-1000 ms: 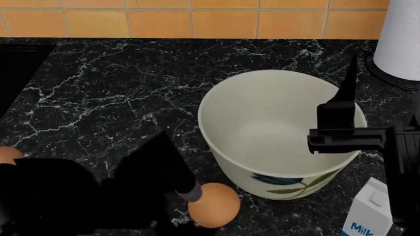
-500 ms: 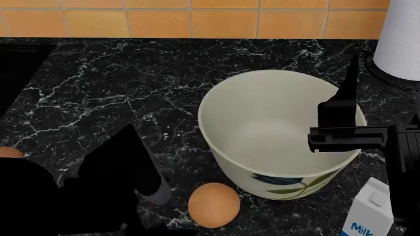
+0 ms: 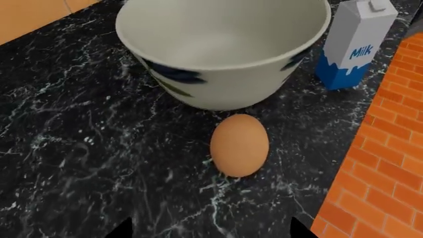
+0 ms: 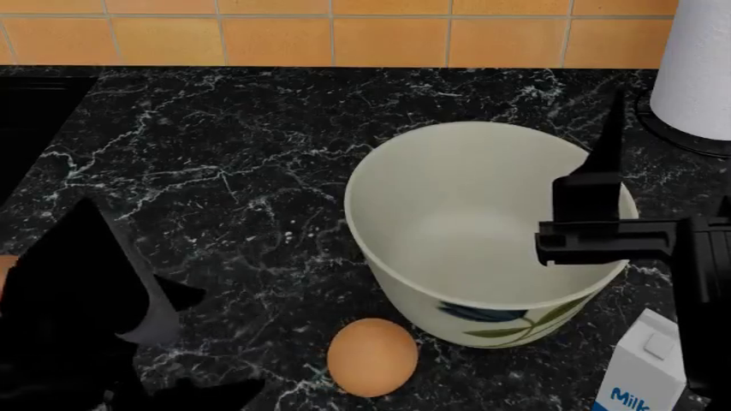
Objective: Place the eggs and milk next to the bowl.
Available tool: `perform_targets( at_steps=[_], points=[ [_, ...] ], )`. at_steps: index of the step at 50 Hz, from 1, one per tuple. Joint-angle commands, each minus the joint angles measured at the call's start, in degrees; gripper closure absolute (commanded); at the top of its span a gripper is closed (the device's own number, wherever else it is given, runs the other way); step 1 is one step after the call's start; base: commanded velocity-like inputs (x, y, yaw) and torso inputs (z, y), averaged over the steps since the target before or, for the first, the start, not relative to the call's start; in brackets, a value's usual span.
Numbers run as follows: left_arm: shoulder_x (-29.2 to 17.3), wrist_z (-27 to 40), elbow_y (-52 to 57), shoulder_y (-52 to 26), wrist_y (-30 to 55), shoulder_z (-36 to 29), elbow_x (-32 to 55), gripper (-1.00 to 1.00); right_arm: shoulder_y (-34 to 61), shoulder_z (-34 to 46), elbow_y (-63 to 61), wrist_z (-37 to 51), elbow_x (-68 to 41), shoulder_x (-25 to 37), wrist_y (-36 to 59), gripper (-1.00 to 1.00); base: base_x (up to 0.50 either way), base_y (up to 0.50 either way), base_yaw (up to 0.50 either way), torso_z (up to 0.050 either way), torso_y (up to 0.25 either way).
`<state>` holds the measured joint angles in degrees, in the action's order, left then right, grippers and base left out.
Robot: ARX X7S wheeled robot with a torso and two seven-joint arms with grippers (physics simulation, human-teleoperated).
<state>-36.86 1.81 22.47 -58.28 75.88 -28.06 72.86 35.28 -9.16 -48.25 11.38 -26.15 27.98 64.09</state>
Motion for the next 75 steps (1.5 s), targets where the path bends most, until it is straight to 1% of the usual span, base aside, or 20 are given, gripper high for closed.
perform_targets(
  at_steps=[1, 4, 5, 12, 22, 31, 32, 37, 43, 47, 50, 57, 60, 67, 74, 75],
  points=[
    [-5.47, 4.58, 2.41, 0.95, 1.8, 4.99, 5.05, -1.0, 0.38, 0.63, 0.26, 0.23, -0.17, 0.0, -0.17, -1.0, 0.0, 0.0, 0.0, 0.0, 0.0],
    [-6.41, 4.73, 2.41, 0.99, 1.73, 5.13, 4.79, -1.0, 0.3, 0.69, 0.41, 0.23, -0.16, 0.04, -0.39, -1.0, 0.0, 0.0, 0.0, 0.0, 0.0],
    [-8.14, 4.38, 2.22, 1.06, 1.63, 5.36, 3.77, -1.0, 0.56, 0.92, 0.33, 0.34, -0.22, 0.06, -0.07, -1.0, 0.0, 0.0, 0.0, 0.0, 0.0],
    [-11.12, 5.09, 1.56, 0.98, 1.93, 6.65, 4.36, -1.0, 1.06, 1.41, 0.52, 0.56, -0.38, -0.14, -0.04, -1.0, 0.0, 0.0, 0.0, 0.0, 0.0],
    [-15.58, 3.24, 1.07, -0.97, 3.21, 6.26, 3.23, -1.0, 1.0, 2.04, 1.17, 0.58, -0.34, -0.27, -0.78, -1.0, 0.0, 0.0, 0.0, 0.0, 0.0],
    [-19.66, -0.49, 0.23, -2.52, 3.35, 4.74, 0.32, -1.0, 1.56, 2.25, 0.96, 0.78, -0.77, -0.2, -0.23, -1.0, 0.0, 0.0, 0.0, 0.0, 0.0],
    [-19.76, -0.08, -0.24, -2.59, 3.56, 4.8, 0.36, -1.0, 1.61, 2.28, 0.97, 0.82, -0.78, -0.18, -0.2, -1.0, 0.0, 0.0, 0.0, 0.0, 0.0],
    [-21.4, -2.38, -0.96, -3.65, 3.41, 3.34, -1.9, -1.0, 2.24, 2.83, 1.13, 0.98, -0.88, -0.17, 0.06, -1.0, 0.0, 0.0, 0.0, 0.0, 0.0],
    [-22.71, -2.55, -0.83, -4.74, 4.34, 2.7, -2.36, -1.0, 1.79, 2.8, 1.24, 1.01, -0.89, -0.16, -0.44, -1.0, 0.0, 0.0, 0.0, 0.0, 0.0],
    [-24.3, -5.4, -0.51, -4.92, 3.07, 0.61, -5.35, -1.0, 1.48, 2.82, 1.28, 1.06, -0.89, -0.16, -0.72, -1.0, 0.0, 0.0, 0.0, 0.0, 0.0],
    [-24.72, -6.31, -1.32, -5.49, 3.02, 0.15, -5.98, -1.0, 1.44, 2.8, 1.22, 1.13, -0.97, -0.18, -0.75, -1.0, 0.0, 0.0, 0.0, 0.0, 0.0],
    [-25.9, -10.36, -3.45, -7.6, 1.83, -3.57, -11.27, -1.0, 1.03, 2.88, 1.39, 1.19, -0.98, -0.3, -1.36, -1.0, 0.0, 0.0, 0.0, 0.0, 0.0],
    [-26.12, -11.57, -4.84, -7.69, 0.68, -4.05, -12.35, -1.0, 1.0, 2.84, 1.36, 1.28, -1.06, -0.26, -1.29, -1.0, 0.0, 0.0, 0.0, 0.0, 0.0],
    [-24.94, -10.21, -5.81, -8.36, 1.68, -3.96, -12.08, -1.0, 1.24, 3.15, 1.3, 1.6, -1.17, -0.24, -0.98, -1.0, 0.0, 0.0, 0.0, 0.0, 0.0],
    [-24.14, -12.19, -7.4, -8.89, -0.19, -6.41, -15.08, -1.0, 1.5, 3.13, 0.97, 1.9, -1.43, -0.05, -0.35, -1.0, 0.0, 0.0, 0.0, 0.0, 0.0],
    [-23.86, -12.77, -8.08, -9.1, -1.05, -7.37, -16.53, -1.0, 1.68, 3.2, 0.99, 1.97, -1.45, -0.03, -0.23, -1.0, 0.0, 0.0, 0.0, 0.0, 0.0]
  ],
)
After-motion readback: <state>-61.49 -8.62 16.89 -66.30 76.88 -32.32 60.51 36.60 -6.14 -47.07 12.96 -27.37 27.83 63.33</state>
